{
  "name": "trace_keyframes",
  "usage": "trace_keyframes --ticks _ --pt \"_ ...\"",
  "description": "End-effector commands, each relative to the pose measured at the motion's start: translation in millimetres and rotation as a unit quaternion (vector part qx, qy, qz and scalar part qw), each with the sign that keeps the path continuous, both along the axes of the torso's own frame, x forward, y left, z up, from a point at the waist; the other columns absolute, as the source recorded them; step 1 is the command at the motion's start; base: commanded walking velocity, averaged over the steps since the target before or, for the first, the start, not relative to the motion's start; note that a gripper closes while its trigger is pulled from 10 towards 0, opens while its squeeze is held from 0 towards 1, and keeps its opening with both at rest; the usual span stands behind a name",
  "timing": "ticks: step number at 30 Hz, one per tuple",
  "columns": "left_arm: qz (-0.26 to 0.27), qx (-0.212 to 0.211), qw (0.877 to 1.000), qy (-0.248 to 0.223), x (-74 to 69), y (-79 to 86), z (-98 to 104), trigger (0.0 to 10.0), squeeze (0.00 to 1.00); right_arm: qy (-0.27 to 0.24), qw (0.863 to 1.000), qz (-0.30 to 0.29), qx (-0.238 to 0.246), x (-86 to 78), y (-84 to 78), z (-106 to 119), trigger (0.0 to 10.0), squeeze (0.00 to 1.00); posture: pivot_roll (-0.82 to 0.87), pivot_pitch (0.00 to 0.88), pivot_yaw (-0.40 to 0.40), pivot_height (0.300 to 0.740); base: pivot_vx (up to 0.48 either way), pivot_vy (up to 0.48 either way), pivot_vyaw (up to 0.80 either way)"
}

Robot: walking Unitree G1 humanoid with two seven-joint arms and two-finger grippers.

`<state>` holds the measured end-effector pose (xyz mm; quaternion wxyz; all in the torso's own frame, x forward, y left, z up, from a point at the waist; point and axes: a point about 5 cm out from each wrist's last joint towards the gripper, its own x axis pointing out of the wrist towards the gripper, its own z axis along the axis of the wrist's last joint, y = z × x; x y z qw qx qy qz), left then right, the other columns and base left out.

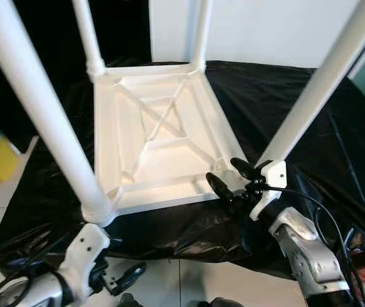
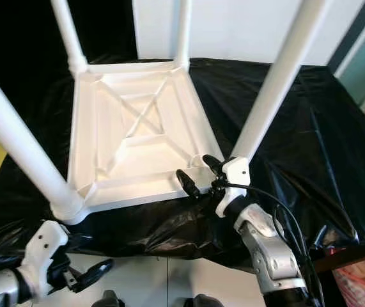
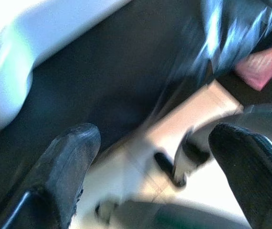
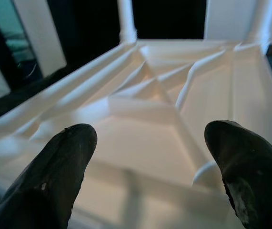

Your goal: Building children table

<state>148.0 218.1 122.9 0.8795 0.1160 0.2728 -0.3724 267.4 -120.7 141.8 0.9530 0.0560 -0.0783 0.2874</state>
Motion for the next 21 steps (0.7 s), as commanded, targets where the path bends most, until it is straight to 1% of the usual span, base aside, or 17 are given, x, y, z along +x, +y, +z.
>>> trace_keyframes --ticks 1,2,4,5,6,8,9,11,12,14,15,16,17,18,19,20,21 --pt "-0.012 0.001 1.0 0.017 -1.1 13.5 0 10.0 0.0 0.005 1.0 -0.021 -0.004 2.8 -7.0 -4 10.0 0.0 0.12 0.056 -0.1 0.74 0.0 0.0 0.0" --pt "0.013 0.025 1.0 0.013 5.5 33.7 1 10.0 0.0 0.005 1.0 -0.031 -0.005 4.8 -10.3 -5 10.0 0.0 0.12 0.053 -0.1 0.74 0.0 0.0 0.0" --pt "0.013 0.025 1.0 0.013 5.5 33.7 1 10.0 0.0 0.005 1.0 -0.031 -0.005 4.8 -10.3 -5 10.0 0.0 0.12 0.053 -0.1 0.74 0.0 0.0 0.0" --pt "0.026 0.038 0.999 0.008 10.5 44.0 1 10.0 0.0 0.005 0.999 -0.033 -0.005 5.8 -12.1 -5 10.0 0.0 0.12 0.048 -0.097 0.74 0.0 0.0 0.0" --pt "0.026 0.038 0.999 0.008 10.5 44.0 1 10.0 0.0 0.005 0.999 -0.033 -0.005 5.8 -12.1 -5 10.0 0.0 0.12 0.048 -0.097 0.74 0.0 0.0 0.0" --pt "0.054 0.064 0.996 -0.011 24.5 67.4 5 10.0 0.0 0.005 0.999 -0.039 -0.008 9.4 -15.8 -6 10.0 0.0 0.12 0.041 -0.088 0.74 0.0 0.0 0.0" --pt "0.054 0.064 0.996 -0.011 24.5 67.4 5 10.0 0.0 0.005 0.999 -0.039 -0.008 9.4 -15.8 -6 10.0 0.0 0.12 0.041 -0.088 0.74 0.0 0.0 0.0" --pt "0.084 0.079 0.993 -0.037 40.5 85.8 12 10.0 0.0 0.004 0.999 -0.045 -0.011 12.5 -18.7 -6 10.0 0.0 0.12 0.036 -0.084 0.74 0.0 0.0 0.0" --pt "0.084 0.079 0.993 -0.037 40.5 85.8 12 10.0 0.0 0.004 0.999 -0.045 -0.011 12.5 -18.7 -6 10.0 0.0 0.12 0.036 -0.084 0.74 0.0 0.0 0.0" --pt "0.097 0.081 0.991 -0.05 49.7 91.3 16 10.0 0.0 0.004 0.999 -0.048 -0.012 13.7 -20.1 -7 10.0 0.0 0.11 0.032 -0.081 0.74 0.0 0.0 0.0" --pt "0.101 0.084 0.989 -0.067 61.1 94.3 20 10.0 0.0 0.003 0.998 -0.053 -0.014 14.9 -21.6 -7 10.0 0.0 0.1 0.034 -0.078 0.74 0.0 0.0 0.0" --pt "0.101 0.084 0.989 -0.067 61.1 94.3 20 10.0 0.0 0.003 0.998 -0.053 -0.014 14.9 -21.6 -7 10.0 0.0 0.1 0.034 -0.078 0.74 0.0 0.0 0.0" --pt "0.113 0.085 0.986 -0.086 76.1 97.2 24 10.0 0.0 0.003 0.998 -0.058 -0.015 15.8 -22.9 -7 10.0 0.0 0.09 0.032 -0.073 0.74 0.0 0.0 0.0" --pt "0.113 0.085 0.986 -0.086 76.1 97.2 24 10.0 0.0 0.003 0.998 -0.058 -0.015 15.8 -22.9 -7 10.0 0.0 0.09 0.032 -0.073 0.74 0.0 0.0 0.0" --pt "0.123 0.083 0.983 -0.11 94.7 98.5 29 10.0 0.0 0.003 0.998 -0.064 -0.017 15.8 -24.1 -8 10.0 0.0 0.08 0.032 -0.071 0.74 0.0 0.0 0.0" --pt "0.123 0.083 0.983 -0.11 94.7 98.5 29 10.0 0.0 0.003 0.998 -0.064 -0.017 15.8 -24.1 -8 10.0 0.0 0.08 0.032 -0.071 0.74 0.0 0.0 0.0" --pt "0.127 0.081 0.981 -0.125 106.6 98.5 33 10.0 0.0 0.002 0.998 -0.067 -0.019 15.7 -24.7 -8 10.0 0.0 0.08 0.032 -0.071 0.74 0.0 0.0 0.0"
